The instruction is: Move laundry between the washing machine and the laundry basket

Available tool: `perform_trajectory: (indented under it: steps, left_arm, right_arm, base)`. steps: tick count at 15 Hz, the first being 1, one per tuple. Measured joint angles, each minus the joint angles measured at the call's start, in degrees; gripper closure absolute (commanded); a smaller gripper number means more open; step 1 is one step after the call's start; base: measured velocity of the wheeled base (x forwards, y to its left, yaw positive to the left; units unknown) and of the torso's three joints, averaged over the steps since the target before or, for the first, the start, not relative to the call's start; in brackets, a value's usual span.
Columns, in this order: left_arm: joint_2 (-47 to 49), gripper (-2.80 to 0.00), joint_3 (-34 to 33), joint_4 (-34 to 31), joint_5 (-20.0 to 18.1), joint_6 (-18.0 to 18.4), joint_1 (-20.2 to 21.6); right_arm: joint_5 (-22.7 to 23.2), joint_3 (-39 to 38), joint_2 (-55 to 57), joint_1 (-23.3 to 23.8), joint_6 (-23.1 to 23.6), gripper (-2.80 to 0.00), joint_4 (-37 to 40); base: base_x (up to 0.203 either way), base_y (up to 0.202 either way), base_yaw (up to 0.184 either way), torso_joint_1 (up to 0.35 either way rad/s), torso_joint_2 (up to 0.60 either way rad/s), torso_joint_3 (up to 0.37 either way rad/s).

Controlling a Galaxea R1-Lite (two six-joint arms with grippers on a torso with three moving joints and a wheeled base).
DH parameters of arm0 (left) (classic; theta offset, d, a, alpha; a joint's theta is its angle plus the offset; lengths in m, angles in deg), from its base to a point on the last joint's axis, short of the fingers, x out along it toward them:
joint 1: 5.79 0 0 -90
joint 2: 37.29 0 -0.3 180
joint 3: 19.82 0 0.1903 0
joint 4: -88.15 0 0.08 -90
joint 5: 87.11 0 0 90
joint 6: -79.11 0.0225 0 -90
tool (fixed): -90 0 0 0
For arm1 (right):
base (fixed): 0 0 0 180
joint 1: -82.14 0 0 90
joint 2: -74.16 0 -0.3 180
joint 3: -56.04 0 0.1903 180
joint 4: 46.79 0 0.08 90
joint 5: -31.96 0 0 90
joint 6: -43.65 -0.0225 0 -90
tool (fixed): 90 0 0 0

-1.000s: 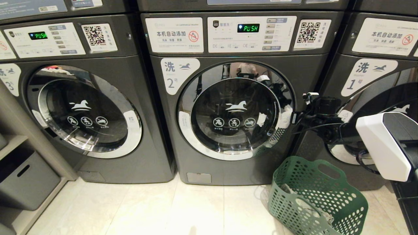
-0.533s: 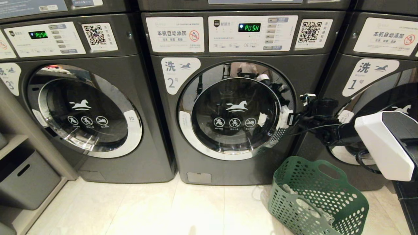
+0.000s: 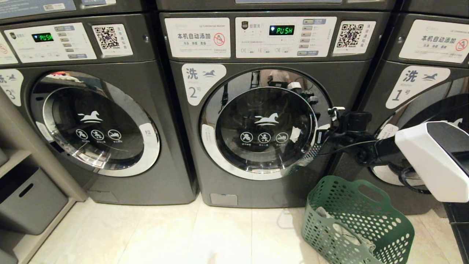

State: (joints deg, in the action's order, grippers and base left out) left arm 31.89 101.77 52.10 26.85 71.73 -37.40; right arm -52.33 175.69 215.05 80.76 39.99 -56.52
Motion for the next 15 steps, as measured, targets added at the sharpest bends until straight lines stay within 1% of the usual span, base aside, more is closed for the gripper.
perform_trajectory:
  steps: [3, 5, 6, 8, 11, 15]
  left_arm:
    - [-0.17, 0.0, -0.7, 0.04, -0.06, 0.0, -0.09]
    - [-0.3, 0.0, -0.84, 0.09, 0.0, -0.02, 0.02]
    - [-0.35, 0.0, -0.9, 0.06, -0.01, -0.01, 0.0]
    - [-0.61, 0.0, -0.93, 0.01, -0.04, -0.02, -0.05]
    - [-1.24, 0.0, -1.28, -0.07, 0.07, 0.0, 0.0]
    - [-2.1, 0.0, -3.27, -0.07, 0.05, -0.02, -0.02]
  right_arm:
    - [-0.31, -6.33, -2.82, -0.07, 0.0, 0.0, -0.38]
    - [-2.54, -8.24, -4.1, 0.11, 0.23, 0.0, -0.67]
    - [-2.79, -8.39, -4.28, 0.26, 0.22, 0.0, -0.69]
    - [-2.97, -7.4, -3.84, 0.46, 0.73, 0.0, -1.75]
    - [-3.63, -4.52, -2.22, 0.29, 2.82, 0.0, -2.2]
    - [-3.86, 2.13, 1.49, 0.57, 3.2, 0.0, -2.04]
  base:
    - [0.0, 0.0, 0.0, 0.0, 0.0, 0.0]
    - [0.0, 0.0, 0.0, 0.0, 0.0, 0.0]
    - [0.0, 0.0, 0.0, 0.0, 0.0, 0.0]
    - [0.0, 0.0, 0.0, 0.0, 0.0, 0.0]
    - [0.0, 0.0, 0.0, 0.0, 0.0, 0.0]
    - [0.0, 0.0, 0.0, 0.0, 0.0, 0.0]
